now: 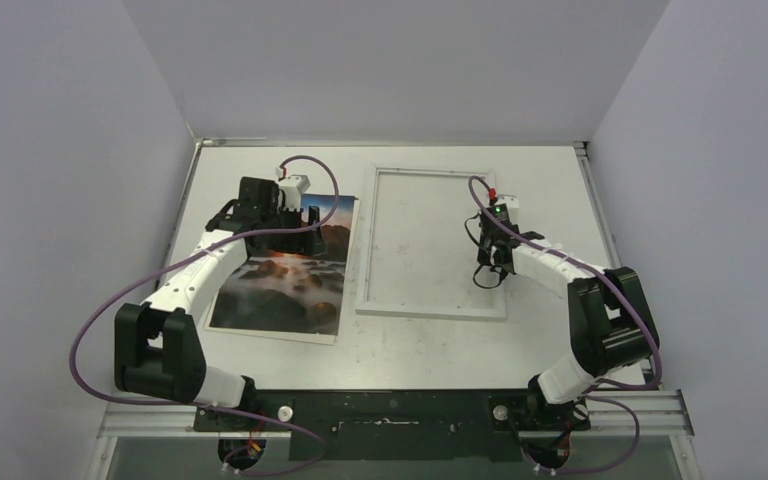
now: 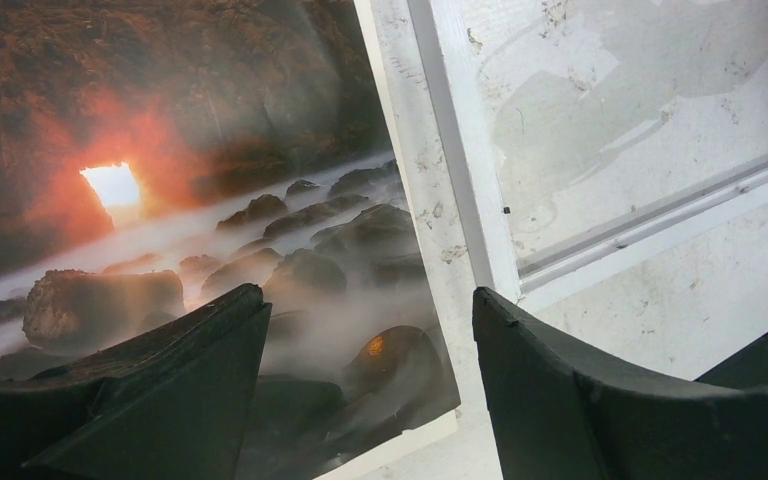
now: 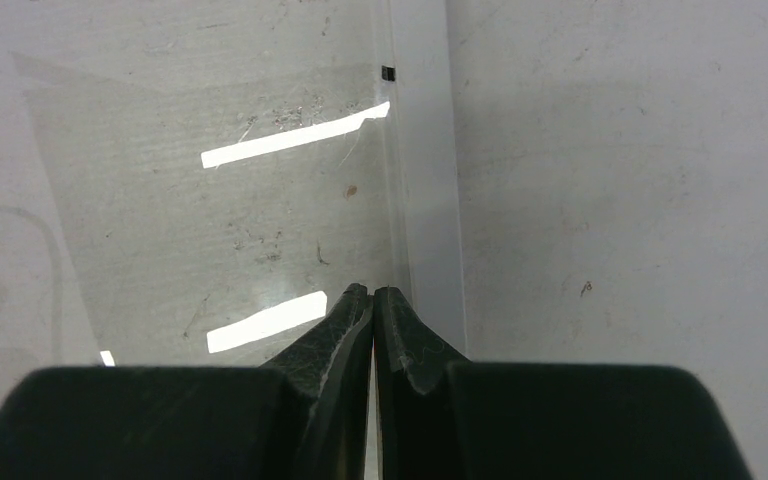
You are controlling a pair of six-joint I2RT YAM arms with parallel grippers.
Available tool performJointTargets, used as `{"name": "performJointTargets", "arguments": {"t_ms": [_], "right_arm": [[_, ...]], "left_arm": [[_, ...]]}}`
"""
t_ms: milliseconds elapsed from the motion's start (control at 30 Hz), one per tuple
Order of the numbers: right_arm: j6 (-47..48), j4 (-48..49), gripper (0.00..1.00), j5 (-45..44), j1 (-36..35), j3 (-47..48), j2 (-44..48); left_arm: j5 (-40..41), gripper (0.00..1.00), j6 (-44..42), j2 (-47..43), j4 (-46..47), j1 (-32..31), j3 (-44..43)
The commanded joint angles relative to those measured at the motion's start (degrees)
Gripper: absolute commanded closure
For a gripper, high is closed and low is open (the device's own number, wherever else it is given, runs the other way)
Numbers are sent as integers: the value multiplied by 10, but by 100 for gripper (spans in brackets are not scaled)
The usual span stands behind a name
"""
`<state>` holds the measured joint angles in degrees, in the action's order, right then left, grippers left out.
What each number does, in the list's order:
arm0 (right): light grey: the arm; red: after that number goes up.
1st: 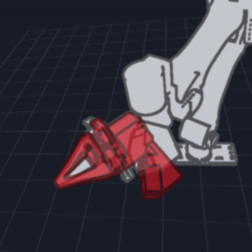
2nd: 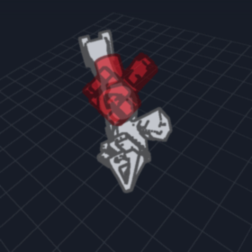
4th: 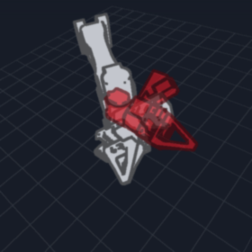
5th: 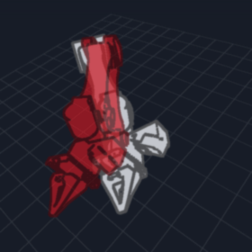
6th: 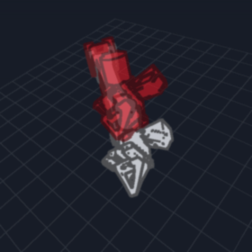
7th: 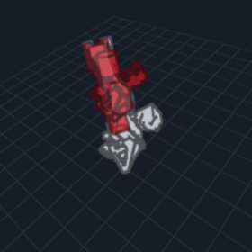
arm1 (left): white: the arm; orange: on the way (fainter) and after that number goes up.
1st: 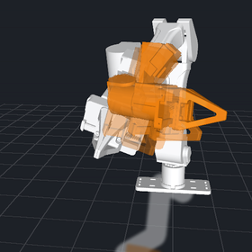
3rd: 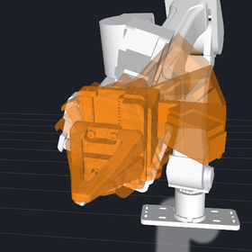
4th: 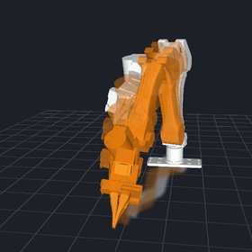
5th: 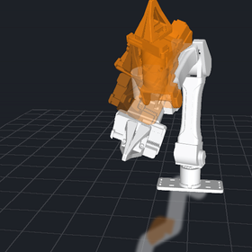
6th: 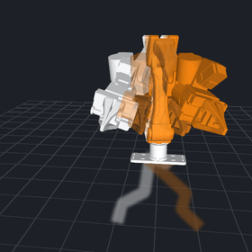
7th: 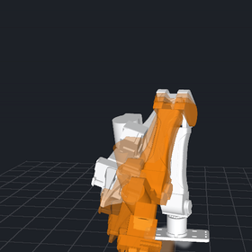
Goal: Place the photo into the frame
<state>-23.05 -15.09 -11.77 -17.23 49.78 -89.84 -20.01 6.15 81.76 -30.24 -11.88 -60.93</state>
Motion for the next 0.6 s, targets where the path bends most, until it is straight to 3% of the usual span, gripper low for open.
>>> {"name": "performJointTargets", "arguments": {"t_ms": [0, 567], "right_arm": [[-5, 16, 95, -17, 0, -5, -6], [-5, 9, 95, -25, 1, -4, 5]], "left_arm": [[-9, 27, -9, -20, 6, 5, -18], [-10, 27, -8, -21, 6, 6, -20]]}}
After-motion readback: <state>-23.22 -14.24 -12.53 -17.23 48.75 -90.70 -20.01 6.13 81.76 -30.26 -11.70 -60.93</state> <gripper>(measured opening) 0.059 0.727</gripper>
